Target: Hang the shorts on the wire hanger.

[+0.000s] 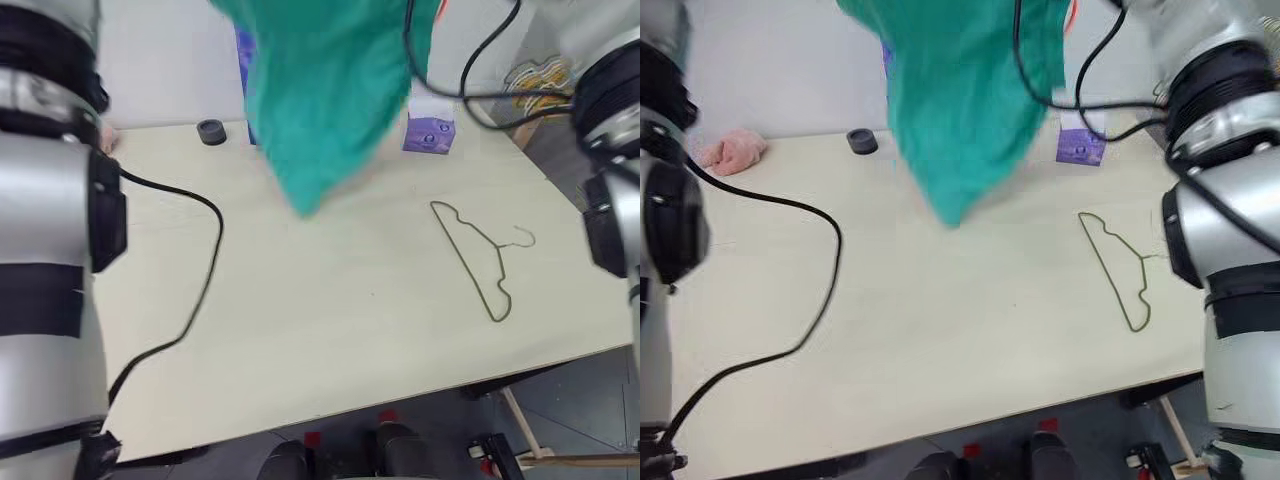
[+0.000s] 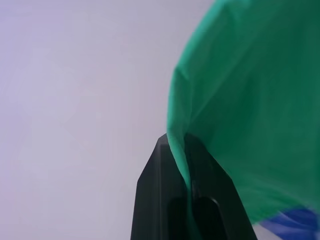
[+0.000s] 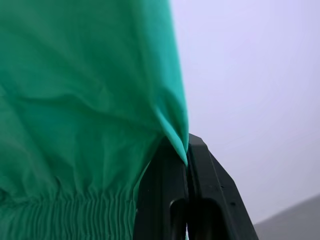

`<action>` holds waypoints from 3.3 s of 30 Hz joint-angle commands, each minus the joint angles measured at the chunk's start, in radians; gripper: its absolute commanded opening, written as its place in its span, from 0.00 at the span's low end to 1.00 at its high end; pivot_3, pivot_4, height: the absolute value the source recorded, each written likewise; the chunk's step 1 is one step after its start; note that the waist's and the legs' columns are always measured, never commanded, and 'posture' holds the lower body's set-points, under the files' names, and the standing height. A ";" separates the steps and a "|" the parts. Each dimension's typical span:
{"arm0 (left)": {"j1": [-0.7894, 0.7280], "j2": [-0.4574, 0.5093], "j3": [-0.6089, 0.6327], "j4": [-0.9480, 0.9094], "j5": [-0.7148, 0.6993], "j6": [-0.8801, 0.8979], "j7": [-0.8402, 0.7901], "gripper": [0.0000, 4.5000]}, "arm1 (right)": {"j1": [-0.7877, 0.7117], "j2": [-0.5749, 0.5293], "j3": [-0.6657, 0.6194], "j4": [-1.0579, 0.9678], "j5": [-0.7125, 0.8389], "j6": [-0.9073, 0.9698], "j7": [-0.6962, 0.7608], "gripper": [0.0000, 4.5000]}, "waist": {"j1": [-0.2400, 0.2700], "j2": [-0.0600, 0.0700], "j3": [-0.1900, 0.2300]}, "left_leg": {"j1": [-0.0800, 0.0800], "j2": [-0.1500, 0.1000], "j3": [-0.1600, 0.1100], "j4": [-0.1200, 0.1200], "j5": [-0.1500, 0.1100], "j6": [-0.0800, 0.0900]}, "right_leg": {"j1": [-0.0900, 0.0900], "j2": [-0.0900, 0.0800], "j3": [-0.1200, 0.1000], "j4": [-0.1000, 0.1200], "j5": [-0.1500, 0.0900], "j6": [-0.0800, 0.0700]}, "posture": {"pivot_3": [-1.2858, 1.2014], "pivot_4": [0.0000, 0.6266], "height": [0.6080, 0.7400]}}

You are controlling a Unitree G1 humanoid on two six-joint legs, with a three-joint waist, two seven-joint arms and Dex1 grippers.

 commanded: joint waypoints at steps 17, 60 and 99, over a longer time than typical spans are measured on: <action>1.643 0.358 0.175 -1.314 -0.571 0.800 -1.038 0.00 | 1.318 -0.088 -0.127 -1.096 0.200 0.229 0.487 0.01 | -0.054 0.011 0.003 | 0.037 0.008 -0.001 0.022 -0.008 0.023 | 0.044 0.011 0.006 0.013 -0.002 0.008 | 0.50 0.08 1.00; 1.740 0.360 0.212 -1.633 -0.835 1.025 -0.929 1.00 | 1.711 -0.565 -0.359 -1.867 0.613 0.888 0.988 0.95 | 0.024 0.012 0.009 | 0.071 0.008 -0.001 0.020 -0.013 0.030 | 0.085 0.012 0.004 -0.006 -0.007 0.018 | 0.49 0.10 1.00; 1.405 -0.121 0.241 -1.485 -0.679 0.621 -0.571 1.00 | 1.493 -0.084 -0.492 -0.974 0.561 1.141 0.392 0.95 | -0.001 0.011 -0.003 | 0.070 0.006 0.002 0.020 -0.014 0.030 | 0.085 0.011 0.008 -0.007 -0.002 0.016 | 0.48 0.03 1.00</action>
